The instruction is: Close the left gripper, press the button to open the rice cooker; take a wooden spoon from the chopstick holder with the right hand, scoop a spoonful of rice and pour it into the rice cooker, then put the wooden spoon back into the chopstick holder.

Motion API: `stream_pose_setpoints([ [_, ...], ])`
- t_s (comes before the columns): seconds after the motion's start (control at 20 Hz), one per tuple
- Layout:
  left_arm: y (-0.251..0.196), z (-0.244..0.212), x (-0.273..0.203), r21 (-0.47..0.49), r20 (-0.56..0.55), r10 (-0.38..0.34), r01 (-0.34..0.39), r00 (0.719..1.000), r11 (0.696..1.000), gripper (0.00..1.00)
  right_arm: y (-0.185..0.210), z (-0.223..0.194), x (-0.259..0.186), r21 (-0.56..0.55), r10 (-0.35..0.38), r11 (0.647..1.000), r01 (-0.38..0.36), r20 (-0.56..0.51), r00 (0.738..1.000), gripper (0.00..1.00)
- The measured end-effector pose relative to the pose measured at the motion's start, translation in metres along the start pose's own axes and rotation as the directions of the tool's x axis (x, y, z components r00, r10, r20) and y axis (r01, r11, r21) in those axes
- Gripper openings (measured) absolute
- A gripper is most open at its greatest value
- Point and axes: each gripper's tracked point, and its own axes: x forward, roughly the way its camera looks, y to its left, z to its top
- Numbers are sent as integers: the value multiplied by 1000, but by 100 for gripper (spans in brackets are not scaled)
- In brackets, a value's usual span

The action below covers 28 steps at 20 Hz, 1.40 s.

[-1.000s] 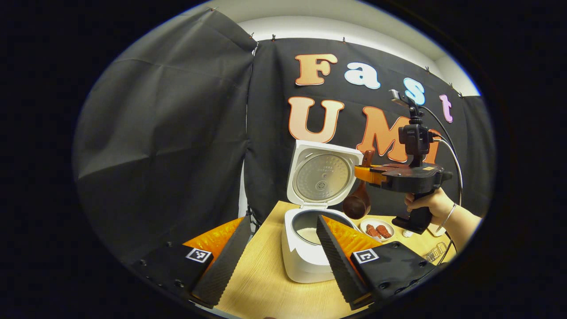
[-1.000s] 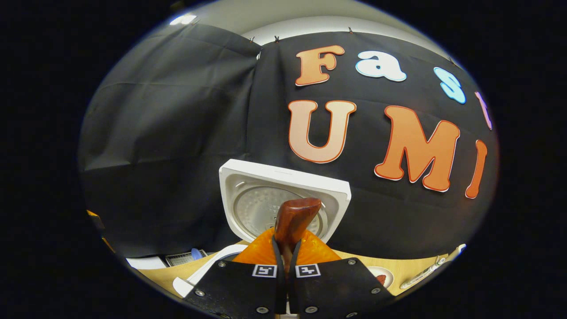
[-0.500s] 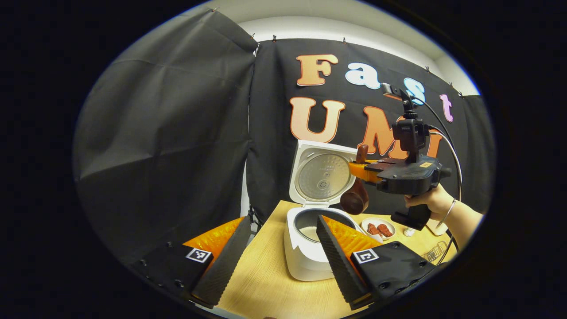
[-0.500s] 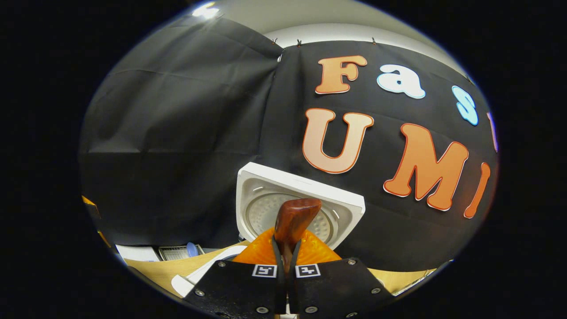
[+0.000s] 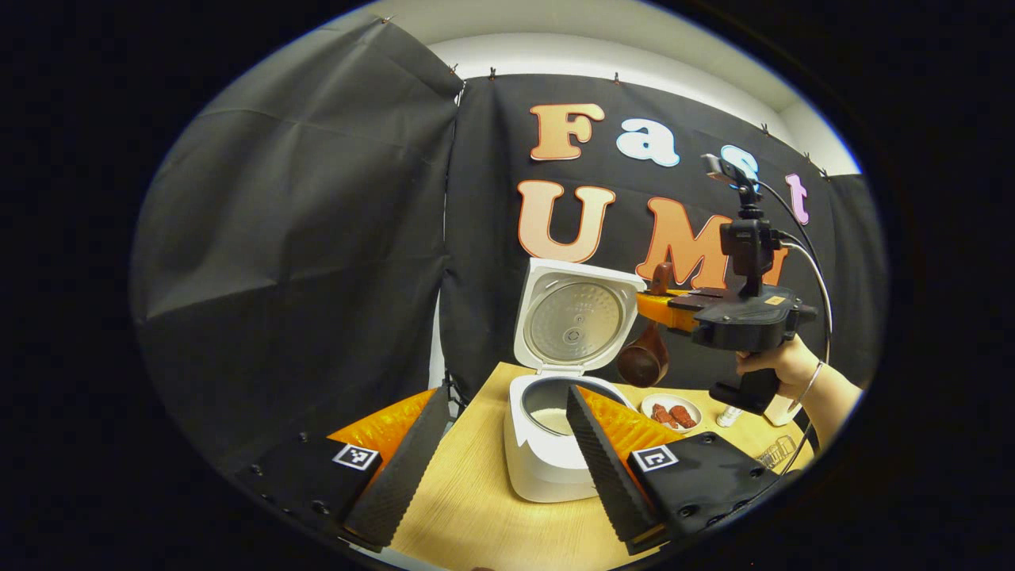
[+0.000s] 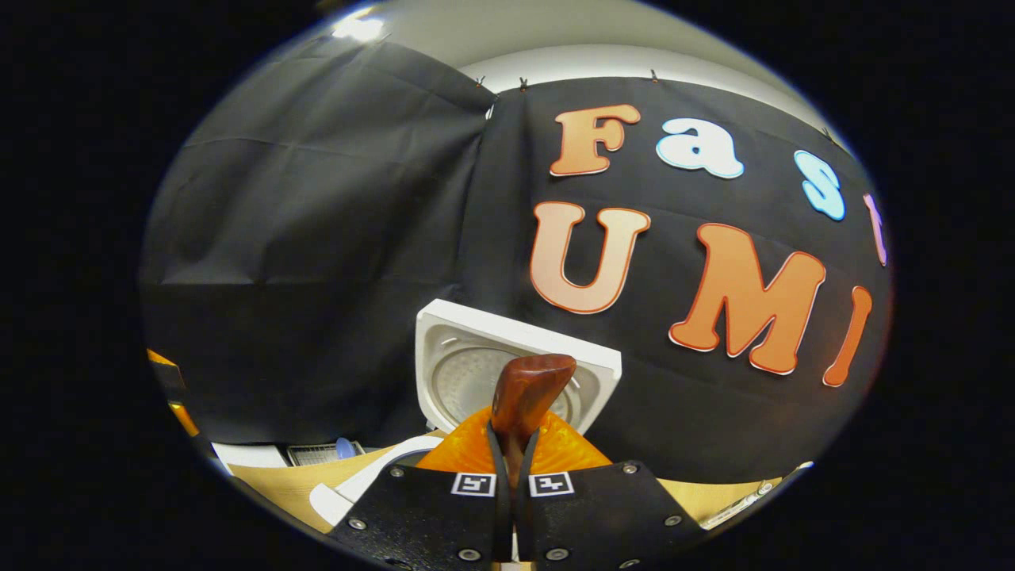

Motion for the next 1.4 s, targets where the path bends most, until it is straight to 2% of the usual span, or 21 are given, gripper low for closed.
stream_pose_setpoints([
  [0.35, -25, 3, -8, 9, 8, -33, 33, 999, 999, 100, -102, -13, -79, 78, -170, 983, 169, -1, 986, 1],
  [0.5, -36, 3, -13, 2, 12, -45, 45, 999, 999, 100, -147, -38, -120, 107, -254, 960, 257, -40, 966, 1],
  [0.6, -41, 4, -14, 3, 11, -48, 48, 999, 999, 100, -178, -56, -153, 112, -326, 937, 331, -66, 943, 1],
  [0.75, -46, 8, -13, -3, 19, -43, 43, 999, 999, 100, -226, -86, -199, 143, -410, 894, 424, -115, 905, 1],
  [0.95, -49, 11, -13, 7, 27, -28, 28, 999, 1000, 100, -277, -122, -260, 158, -520, 824, 544, -172, 837, 1],
  [1.2, -60, 17, -16, 15, 32, -23, 23, 999, 1000, 100, -318, -157, -321, 270, -621, 704, 657, -215, 753, 2],
  [1.3, -65, 19, -17, 31, 32, -24, 23, 999, 999, 100, -329, -172, -340, 297, -643, 669, 682, -229, 731, 2],
  [1.4, -71, 20, -16, 41, 31, -22, 21, 999, 999, 100, -340, -186, -348, 337, -646, 642, 688, -245, 723, 2],
])
